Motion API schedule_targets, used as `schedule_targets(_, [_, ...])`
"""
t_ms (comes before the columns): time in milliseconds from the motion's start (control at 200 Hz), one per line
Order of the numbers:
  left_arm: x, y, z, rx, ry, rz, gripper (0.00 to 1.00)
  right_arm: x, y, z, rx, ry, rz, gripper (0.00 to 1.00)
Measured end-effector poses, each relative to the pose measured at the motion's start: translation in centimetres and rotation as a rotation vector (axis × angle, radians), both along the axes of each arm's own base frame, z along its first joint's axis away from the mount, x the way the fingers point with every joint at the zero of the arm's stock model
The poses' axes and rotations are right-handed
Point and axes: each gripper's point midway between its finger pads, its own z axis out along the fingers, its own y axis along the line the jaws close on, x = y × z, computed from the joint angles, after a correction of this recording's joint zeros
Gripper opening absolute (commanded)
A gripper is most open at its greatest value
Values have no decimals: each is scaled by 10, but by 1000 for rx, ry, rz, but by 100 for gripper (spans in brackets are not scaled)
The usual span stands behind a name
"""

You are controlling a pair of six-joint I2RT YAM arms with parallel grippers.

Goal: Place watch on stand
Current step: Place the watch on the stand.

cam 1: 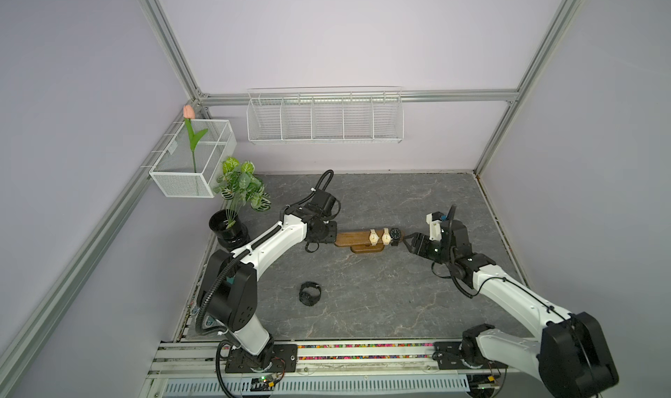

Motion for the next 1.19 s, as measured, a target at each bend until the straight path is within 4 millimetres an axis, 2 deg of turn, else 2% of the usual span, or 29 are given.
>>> schedule_targets(360, [-6, -10, -5, -12, 22, -23, 34, 13, 9, 5, 24, -12, 36, 64])
schedule_targets(560, [-9, -20, -12, -12, 33, -39, 34, 15, 4, 5, 27, -11, 24, 65])
schedule_targets(825, [-12, -29, -18, -20, 44, -53, 34, 18, 6, -2, 38, 18, 37, 65])
schedule_targets(1195, [-13, -36, -18, -23, 48, -60, 35, 26, 7, 4, 24, 3, 48, 73])
